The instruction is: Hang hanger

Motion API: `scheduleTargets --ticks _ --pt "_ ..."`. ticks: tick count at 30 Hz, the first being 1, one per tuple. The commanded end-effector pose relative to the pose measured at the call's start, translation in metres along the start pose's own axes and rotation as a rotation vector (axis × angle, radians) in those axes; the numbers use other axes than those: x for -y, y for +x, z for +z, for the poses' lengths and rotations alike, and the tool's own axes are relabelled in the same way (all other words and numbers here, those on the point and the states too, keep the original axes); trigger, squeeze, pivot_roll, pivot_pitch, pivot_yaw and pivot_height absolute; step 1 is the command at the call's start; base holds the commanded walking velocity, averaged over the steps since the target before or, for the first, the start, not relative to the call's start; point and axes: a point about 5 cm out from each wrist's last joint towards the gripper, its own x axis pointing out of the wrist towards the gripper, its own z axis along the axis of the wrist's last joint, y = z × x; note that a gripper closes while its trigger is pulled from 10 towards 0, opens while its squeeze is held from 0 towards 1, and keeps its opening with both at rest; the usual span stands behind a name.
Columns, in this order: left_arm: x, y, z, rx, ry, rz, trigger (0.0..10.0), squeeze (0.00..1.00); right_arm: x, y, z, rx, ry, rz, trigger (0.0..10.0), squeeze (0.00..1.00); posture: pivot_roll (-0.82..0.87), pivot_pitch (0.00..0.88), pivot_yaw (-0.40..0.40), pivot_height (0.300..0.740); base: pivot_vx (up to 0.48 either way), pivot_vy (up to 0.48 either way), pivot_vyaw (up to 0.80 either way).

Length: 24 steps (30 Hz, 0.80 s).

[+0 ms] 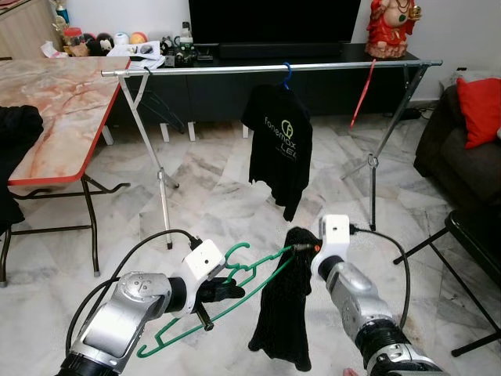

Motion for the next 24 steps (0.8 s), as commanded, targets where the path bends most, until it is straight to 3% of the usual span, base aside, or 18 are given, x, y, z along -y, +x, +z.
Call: scheduleTargets --ticks 1,10,12,17,24 --pt "0.001 0.0 -0.001 -0.026 0.008 -0.005 10.0 0.0 -0.01 0.005 0.021 0.053 -0.001 0.048 10.0 0.0 0.07 0.085 -0.02 0.74 0.0 0.0 0.0" --pt "0.004 -0.001 -0.013 -0.121 0.041 -0.027 10.0 0.0 -0.012 0.001 0.017 0.032 -0.014 0.067 10.0 0.0 0.07 0.089 -0.019 0.74 0.0 0.0 0.0" --pt "-0.001 0.0 -0.016 -0.144 0.053 0.02 10.0 0.0 -0.015 0.0 0.018 0.031 -0.013 0.091 10.0 0.0 0.07 0.09 -0.02 0.74 0.0 0.0 0.0" --pt "-0.013 0.007 -0.007 -0.105 0.062 0.143 10.0 0.0 -0.013 0.0 0.012 -0.018 -0.031 0.075 10.0 0.0 0.07 0.09 -0.021 0.74 0.0 0.0 0.0" --pt "-0.009 0.01 0.0 -0.062 0.065 0.127 10.0 0.0 -0.01 -0.005 0.005 -0.041 -0.036 0.059 10.0 0.0 0.07 0.089 -0.021 0.74 0.0 0.0 0.0"
